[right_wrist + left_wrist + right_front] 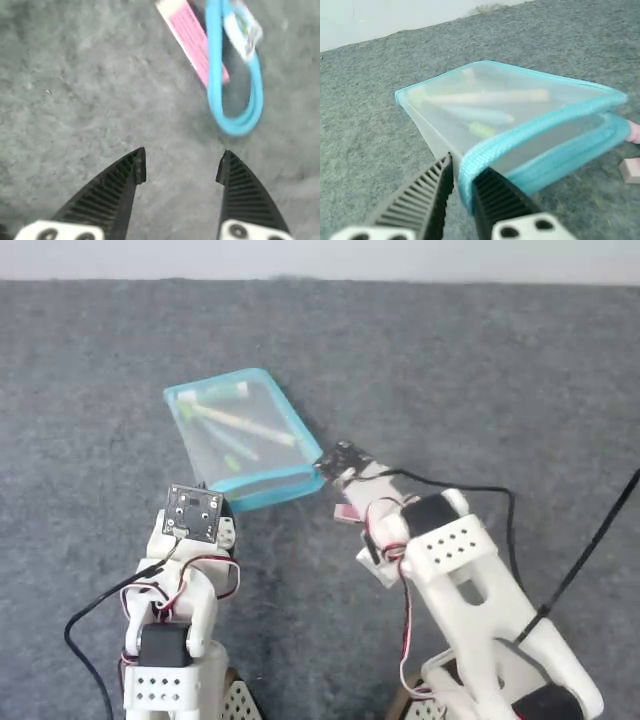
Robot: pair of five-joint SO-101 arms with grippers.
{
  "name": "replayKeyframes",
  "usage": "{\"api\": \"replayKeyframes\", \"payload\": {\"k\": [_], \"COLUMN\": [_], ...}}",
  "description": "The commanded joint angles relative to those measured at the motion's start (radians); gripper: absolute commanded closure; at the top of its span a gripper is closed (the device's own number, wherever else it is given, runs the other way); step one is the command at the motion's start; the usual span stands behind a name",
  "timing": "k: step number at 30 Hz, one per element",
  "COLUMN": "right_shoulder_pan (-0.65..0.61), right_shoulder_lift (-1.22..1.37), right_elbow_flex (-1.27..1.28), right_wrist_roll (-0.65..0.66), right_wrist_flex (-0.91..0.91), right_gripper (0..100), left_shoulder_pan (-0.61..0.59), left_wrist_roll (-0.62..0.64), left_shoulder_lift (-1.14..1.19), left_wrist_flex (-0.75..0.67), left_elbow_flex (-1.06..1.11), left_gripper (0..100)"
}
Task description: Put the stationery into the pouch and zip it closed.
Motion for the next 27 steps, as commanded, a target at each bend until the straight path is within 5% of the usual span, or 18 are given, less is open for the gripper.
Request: {"api": "replayKeyframes", "payload": {"k": [1,13,27], "right_shoulder_pan": [-0.041,0.263,0.331], "right_shoulder_lift": [-0.038,0.337,0.71], "right_elbow_flex": [-0.006,-0.158,-0.494], "right_wrist_roll": [0.066,0.153,0.152], "right_wrist_flex": [-0.064,-0.189,-0.246], "right_gripper": [77.5,77.5,77.5], "left_shoulder_pan": [-0.003,-0.003,0.005], "left_wrist_roll": [-0.005,-0.005,-0.006], "left_shoulder_lift": [-0.017,-0.018,-0.018], "left_wrist_flex": [-0.009,-0.008,-0.012], "left_elbow_flex": [-0.008,-0.008,-0.008], "left_gripper": [99,99,99]}}
